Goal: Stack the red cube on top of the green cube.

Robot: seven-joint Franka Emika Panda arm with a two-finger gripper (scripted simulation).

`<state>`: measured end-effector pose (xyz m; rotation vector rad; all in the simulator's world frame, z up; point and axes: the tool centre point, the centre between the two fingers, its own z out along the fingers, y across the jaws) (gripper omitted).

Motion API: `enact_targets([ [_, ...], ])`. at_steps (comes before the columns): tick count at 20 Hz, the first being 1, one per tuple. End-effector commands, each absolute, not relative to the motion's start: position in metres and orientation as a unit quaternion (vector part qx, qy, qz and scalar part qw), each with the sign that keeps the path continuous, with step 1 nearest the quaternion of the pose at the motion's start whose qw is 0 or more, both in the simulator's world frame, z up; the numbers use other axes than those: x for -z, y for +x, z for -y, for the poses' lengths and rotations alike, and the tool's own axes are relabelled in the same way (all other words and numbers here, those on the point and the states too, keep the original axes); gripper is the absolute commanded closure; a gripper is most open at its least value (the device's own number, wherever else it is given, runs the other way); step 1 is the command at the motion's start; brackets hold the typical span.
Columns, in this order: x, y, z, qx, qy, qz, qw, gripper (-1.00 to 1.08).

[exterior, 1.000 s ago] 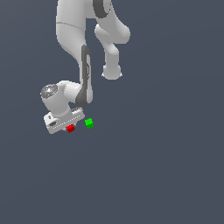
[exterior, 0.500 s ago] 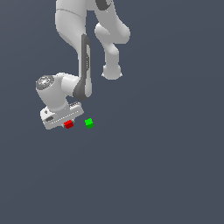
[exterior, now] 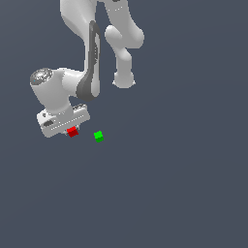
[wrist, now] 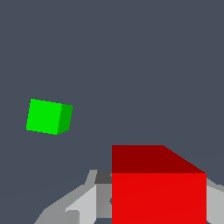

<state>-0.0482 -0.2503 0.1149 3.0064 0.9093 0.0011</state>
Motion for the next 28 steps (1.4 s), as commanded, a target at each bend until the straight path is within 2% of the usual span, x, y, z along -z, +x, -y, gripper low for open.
enact_targets([
  [1,-0.12,-0.048,0.25,0.0,0.957,-0.29,0.0,1.08],
  [11,-0.11,-0.052,0.234,0.0,0.957,-0.29,0.0,1.08],
  [22,-0.074,-0.07,0.163,0.0,0.957,-0.29,0.0,1.08],
  [28,-0.063,-0.074,0.141,0.0,0.957,-0.29,0.0,1.08],
])
